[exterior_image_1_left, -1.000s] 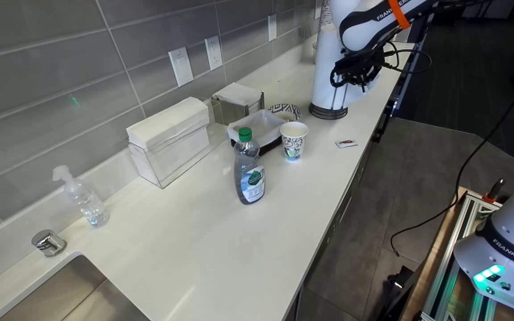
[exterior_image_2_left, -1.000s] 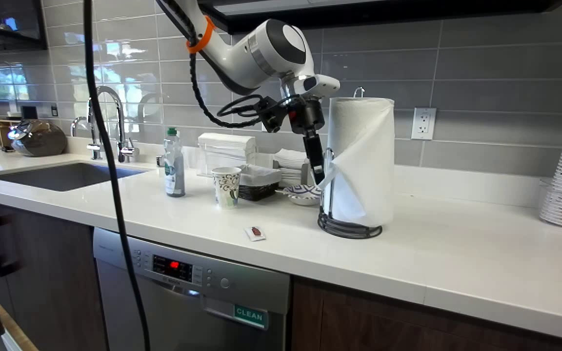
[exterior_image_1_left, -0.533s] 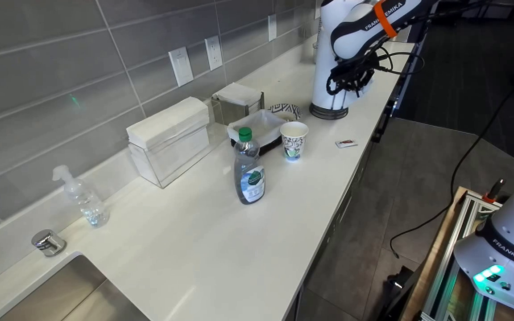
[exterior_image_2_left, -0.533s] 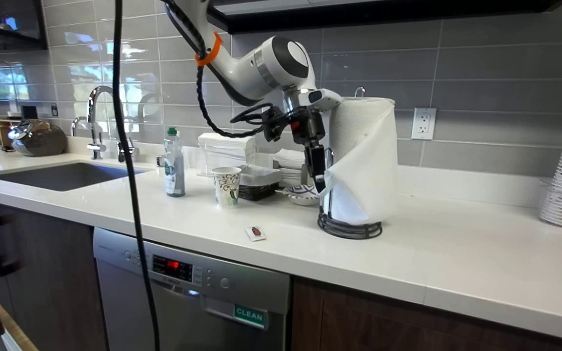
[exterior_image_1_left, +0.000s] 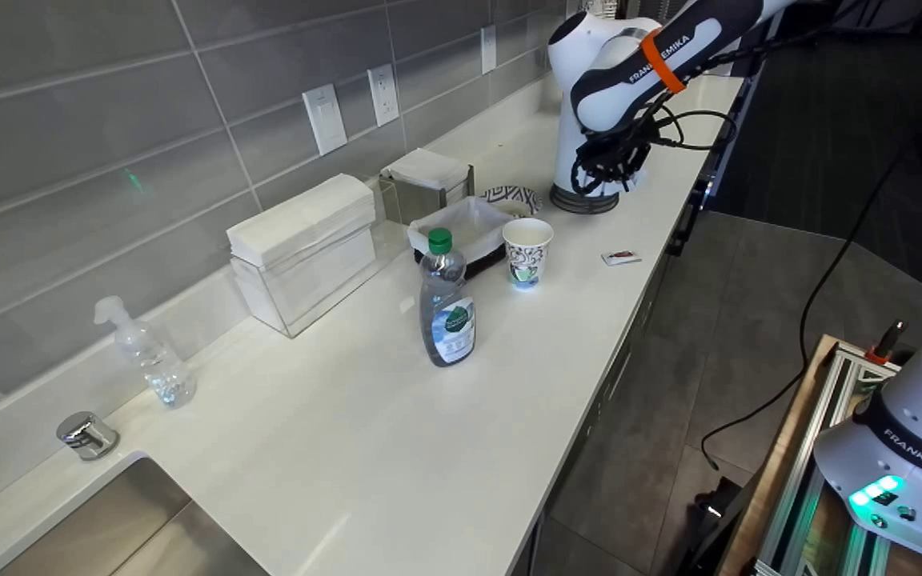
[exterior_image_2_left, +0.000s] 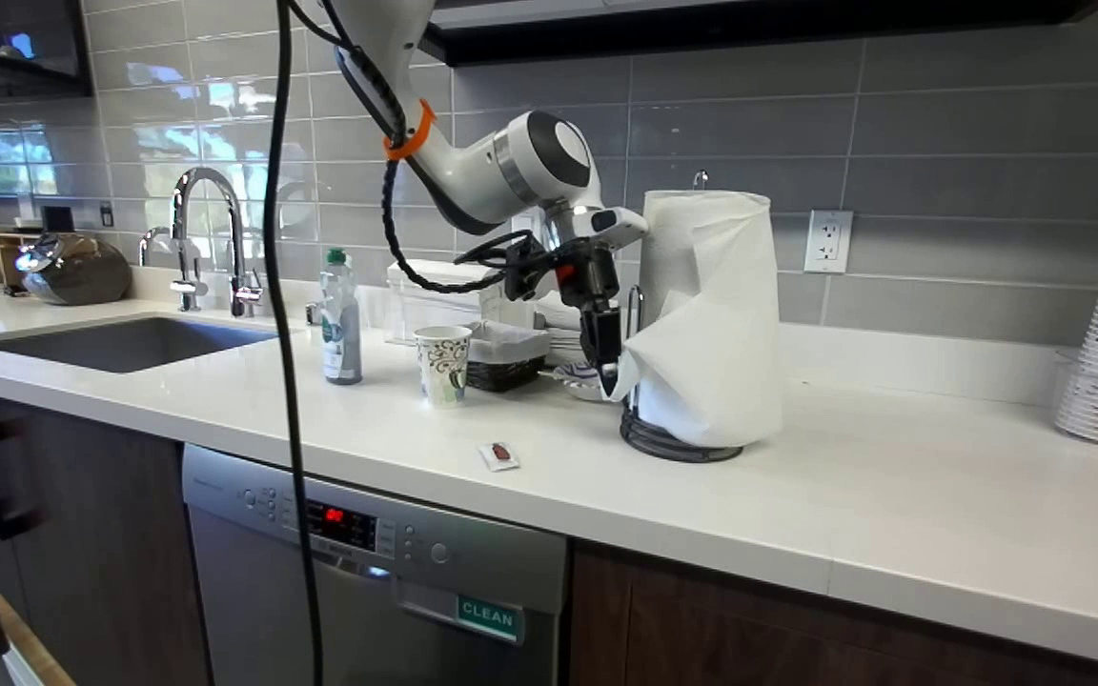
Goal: Tear one paper towel from the roll.
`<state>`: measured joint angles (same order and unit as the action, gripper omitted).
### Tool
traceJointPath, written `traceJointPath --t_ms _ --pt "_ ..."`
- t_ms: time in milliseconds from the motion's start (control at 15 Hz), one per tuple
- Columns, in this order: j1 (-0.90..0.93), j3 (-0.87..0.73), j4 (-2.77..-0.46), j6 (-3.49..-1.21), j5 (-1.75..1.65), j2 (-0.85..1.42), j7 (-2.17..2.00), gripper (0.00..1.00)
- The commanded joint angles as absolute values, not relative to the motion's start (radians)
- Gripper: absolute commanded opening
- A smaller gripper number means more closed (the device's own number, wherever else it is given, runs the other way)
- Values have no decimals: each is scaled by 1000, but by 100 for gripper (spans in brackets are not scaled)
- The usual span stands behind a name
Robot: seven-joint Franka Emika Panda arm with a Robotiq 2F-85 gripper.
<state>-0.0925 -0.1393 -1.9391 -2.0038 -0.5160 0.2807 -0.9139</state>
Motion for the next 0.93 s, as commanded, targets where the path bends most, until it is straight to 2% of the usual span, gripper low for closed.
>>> traceJointPath --t_ms 0,867 --pt "-68 -152 -1882 -1992 -515 343 -873 0" --pt "-18 -162 -1821 -2024 -546 469 -800 0"
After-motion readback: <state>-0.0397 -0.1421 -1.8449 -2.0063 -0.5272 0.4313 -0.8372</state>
